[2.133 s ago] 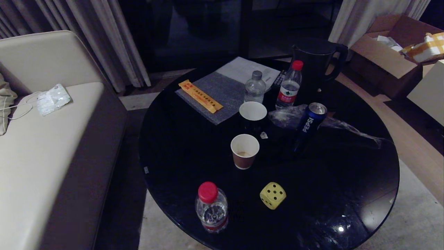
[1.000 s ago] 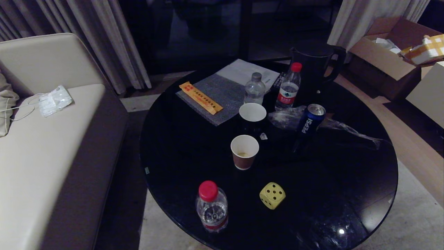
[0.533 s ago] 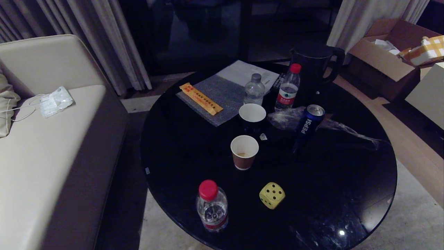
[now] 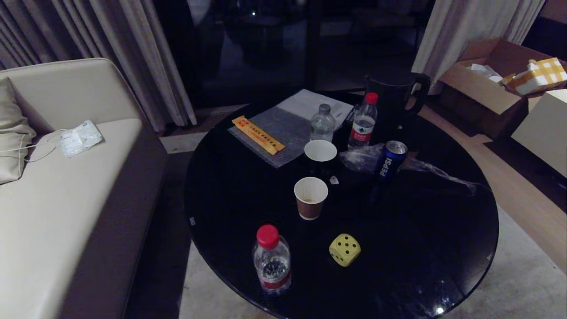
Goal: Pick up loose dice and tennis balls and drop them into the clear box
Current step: Put the toys in the box
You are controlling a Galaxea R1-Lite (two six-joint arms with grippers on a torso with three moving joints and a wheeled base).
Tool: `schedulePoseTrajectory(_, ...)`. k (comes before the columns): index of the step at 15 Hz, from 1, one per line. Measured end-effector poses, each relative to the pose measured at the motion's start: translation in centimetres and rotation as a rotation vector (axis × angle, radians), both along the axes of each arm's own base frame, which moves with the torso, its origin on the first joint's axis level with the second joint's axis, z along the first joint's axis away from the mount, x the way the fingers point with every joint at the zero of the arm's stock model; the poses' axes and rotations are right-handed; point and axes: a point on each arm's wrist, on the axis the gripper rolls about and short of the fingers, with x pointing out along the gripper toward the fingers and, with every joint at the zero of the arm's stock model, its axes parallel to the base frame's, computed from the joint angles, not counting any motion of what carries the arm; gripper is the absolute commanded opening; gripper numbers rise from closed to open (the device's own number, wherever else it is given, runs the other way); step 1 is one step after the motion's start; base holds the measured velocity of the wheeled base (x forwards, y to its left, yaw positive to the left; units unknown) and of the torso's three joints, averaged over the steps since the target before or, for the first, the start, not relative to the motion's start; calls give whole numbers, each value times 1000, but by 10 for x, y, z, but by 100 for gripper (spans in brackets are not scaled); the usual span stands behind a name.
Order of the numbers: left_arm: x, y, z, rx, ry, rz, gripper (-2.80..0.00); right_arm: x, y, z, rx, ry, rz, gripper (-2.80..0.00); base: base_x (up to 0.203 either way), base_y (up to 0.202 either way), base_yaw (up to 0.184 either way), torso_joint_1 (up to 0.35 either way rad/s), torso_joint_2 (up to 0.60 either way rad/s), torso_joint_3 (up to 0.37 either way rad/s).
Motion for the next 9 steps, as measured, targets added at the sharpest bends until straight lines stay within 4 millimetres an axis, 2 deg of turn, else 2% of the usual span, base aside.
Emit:
schedulePoseTrajectory(2, 0, 0, 0, 1, 0, 0, -280, 0, 0, 0, 1, 0, 0, -280, 0, 0, 0, -2, 1, 157)
schedulePoseTrajectory(7, 0, 0, 0, 4, 1, 0, -280, 0, 0, 0, 1, 0, 0, -280, 0, 0, 0, 4, 1, 30)
schedulePoseTrajectory(9, 0, 0, 0, 5, 1, 0, -280, 0, 0, 0, 2, 0, 0, -280, -130, 0, 2, 4, 3, -1)
